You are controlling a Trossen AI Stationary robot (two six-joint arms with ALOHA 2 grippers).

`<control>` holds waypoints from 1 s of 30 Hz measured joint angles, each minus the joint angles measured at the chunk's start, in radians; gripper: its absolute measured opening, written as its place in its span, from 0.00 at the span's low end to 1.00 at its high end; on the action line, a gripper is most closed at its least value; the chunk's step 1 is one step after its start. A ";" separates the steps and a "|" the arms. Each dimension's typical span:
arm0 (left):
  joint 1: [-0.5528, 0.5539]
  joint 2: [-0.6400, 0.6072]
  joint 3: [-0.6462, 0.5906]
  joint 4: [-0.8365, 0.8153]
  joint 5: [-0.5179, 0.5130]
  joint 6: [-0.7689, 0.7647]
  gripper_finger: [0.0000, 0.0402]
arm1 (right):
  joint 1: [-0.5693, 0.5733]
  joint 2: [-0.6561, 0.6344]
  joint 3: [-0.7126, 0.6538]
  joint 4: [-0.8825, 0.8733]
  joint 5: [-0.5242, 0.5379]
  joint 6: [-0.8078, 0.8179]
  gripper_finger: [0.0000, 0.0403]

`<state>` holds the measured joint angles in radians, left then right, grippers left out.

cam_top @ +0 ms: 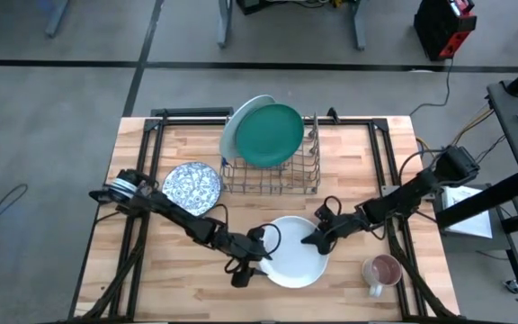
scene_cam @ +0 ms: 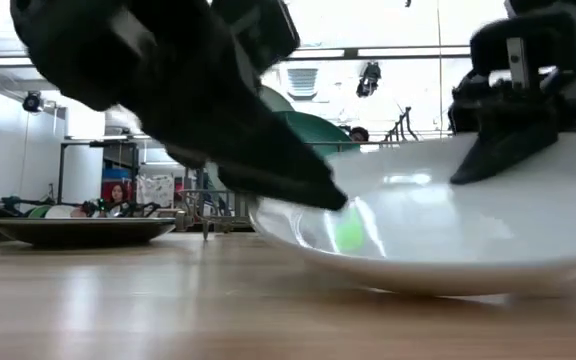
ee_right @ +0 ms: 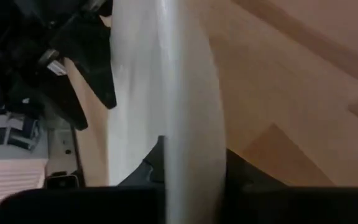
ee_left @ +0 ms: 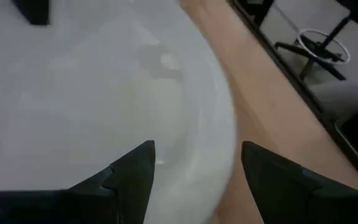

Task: Sort dishes
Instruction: Put the white plate into the dish rack

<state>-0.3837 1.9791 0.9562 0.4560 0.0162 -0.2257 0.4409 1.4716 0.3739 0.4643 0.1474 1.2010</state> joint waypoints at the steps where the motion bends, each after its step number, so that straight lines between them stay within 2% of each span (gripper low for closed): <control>1: -0.001 -0.016 -0.003 -0.015 0.004 0.012 0.57 | 0.001 -0.006 -0.002 -0.003 0.010 -0.008 0.11; 9: 0.003 -0.212 -0.007 -0.163 0.000 0.094 0.57 | -0.002 -0.110 -0.021 -0.048 0.056 -0.154 0.11; 14: 0.002 -0.386 -0.007 -0.283 0.001 0.167 0.57 | -0.018 -0.196 -0.041 -0.074 0.115 -0.220 0.11; 20: -0.002 -0.600 -0.018 -0.381 -0.034 0.292 0.57 | -0.038 -0.294 -0.044 -0.030 0.107 -0.314 0.11; 23: -0.004 -0.705 -0.032 -0.386 -0.062 0.370 0.57 | -0.051 -0.330 -0.044 0.043 0.060 -0.392 0.11; 26: -0.004 -0.802 -0.037 -0.378 -0.105 0.439 0.57 | -0.081 -0.356 -0.043 0.207 -0.020 -0.462 0.11; 30: -0.004 -0.920 -0.037 -0.370 -0.139 0.490 0.57 | -0.152 -0.365 -0.032 0.417 -0.207 -0.635 0.11</control>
<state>-0.3878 1.0594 0.9195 0.0860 -0.1231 0.2640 0.2890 1.1070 0.3422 0.8817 -0.0593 0.5659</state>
